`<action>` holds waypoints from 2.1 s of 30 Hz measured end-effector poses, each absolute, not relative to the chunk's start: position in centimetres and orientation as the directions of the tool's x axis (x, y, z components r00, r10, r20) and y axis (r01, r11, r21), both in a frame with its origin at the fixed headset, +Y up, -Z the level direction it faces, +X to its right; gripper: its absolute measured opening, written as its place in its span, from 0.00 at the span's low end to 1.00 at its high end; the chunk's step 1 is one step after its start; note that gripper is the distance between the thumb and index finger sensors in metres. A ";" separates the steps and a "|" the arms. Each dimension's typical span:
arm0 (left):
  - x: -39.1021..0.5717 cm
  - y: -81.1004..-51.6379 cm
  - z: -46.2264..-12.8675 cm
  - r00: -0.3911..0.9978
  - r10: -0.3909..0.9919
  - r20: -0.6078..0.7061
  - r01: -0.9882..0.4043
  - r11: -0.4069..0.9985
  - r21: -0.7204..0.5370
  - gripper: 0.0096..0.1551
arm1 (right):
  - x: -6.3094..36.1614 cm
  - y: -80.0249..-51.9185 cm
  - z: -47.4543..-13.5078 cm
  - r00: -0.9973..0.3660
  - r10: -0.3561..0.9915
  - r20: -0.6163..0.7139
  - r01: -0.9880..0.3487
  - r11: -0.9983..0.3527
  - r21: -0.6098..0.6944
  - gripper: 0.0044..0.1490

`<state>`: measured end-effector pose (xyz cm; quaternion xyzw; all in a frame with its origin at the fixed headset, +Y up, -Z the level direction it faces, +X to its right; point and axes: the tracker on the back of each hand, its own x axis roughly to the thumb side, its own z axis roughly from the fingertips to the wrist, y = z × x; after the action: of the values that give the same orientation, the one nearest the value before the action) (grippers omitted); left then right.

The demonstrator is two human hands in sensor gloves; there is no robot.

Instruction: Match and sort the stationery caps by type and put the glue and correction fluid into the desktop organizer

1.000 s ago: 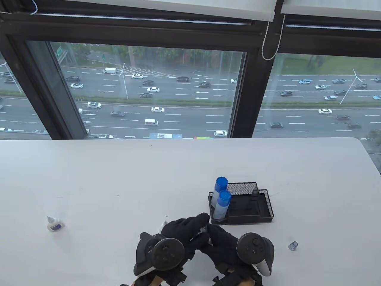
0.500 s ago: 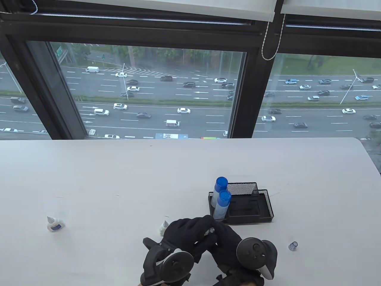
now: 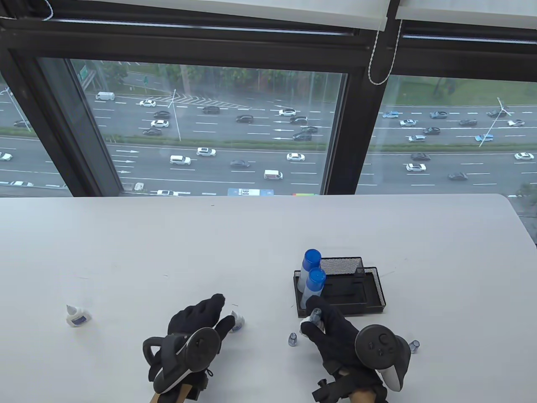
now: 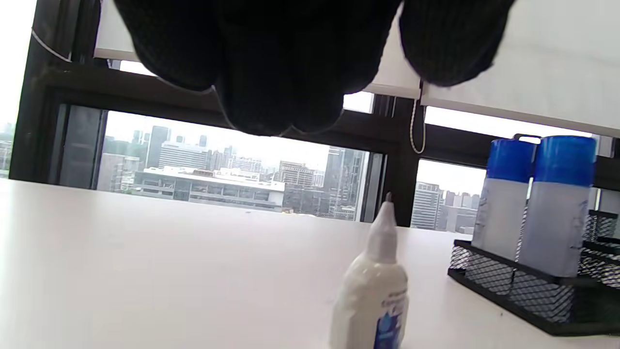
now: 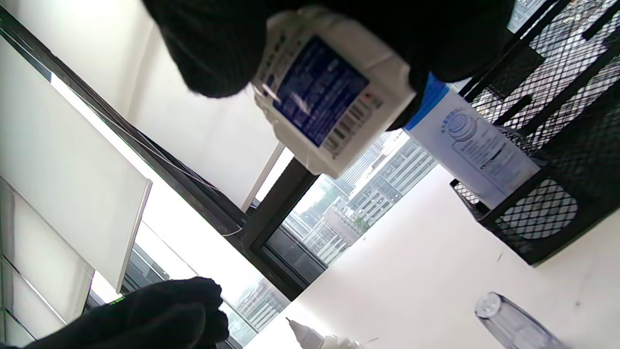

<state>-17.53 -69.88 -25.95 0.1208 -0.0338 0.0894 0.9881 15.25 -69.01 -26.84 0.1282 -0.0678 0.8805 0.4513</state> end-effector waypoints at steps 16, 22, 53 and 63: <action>-18.1 -71.4 -25.6 0.971 0.204 0.121 -0.222 0.962 0.158 0.34 | 22.5 -62.2 -26.4 -0.664 0.729 0.165 -0.743 -0.619 -0.252 0.35; -18.1 -71.4 -25.6 0.970 0.210 0.120 -0.227 0.962 0.153 0.34 | 25.4 -59.3 -28.3 -0.747 0.659 0.087 -0.645 -0.686 -0.337 0.35; -18.4 -71.3 -25.1 0.975 0.199 0.103 -0.214 0.963 0.163 0.33 | 27.6 -72.8 -42.6 -0.825 0.555 -0.111 -0.554 -0.831 -0.040 0.31; -18.4 -71.5 -25.1 0.974 0.203 0.104 -0.217 0.964 0.151 0.33 | 27.4 -72.9 -42.3 -0.832 0.537 -0.139 -0.533 -0.843 -0.067 0.35</action>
<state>-18.40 -71.47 -25.08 0.0810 -0.0439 0.1061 0.9901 27.40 -72.93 -42.29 -0.0763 -0.0126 0.9570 0.2798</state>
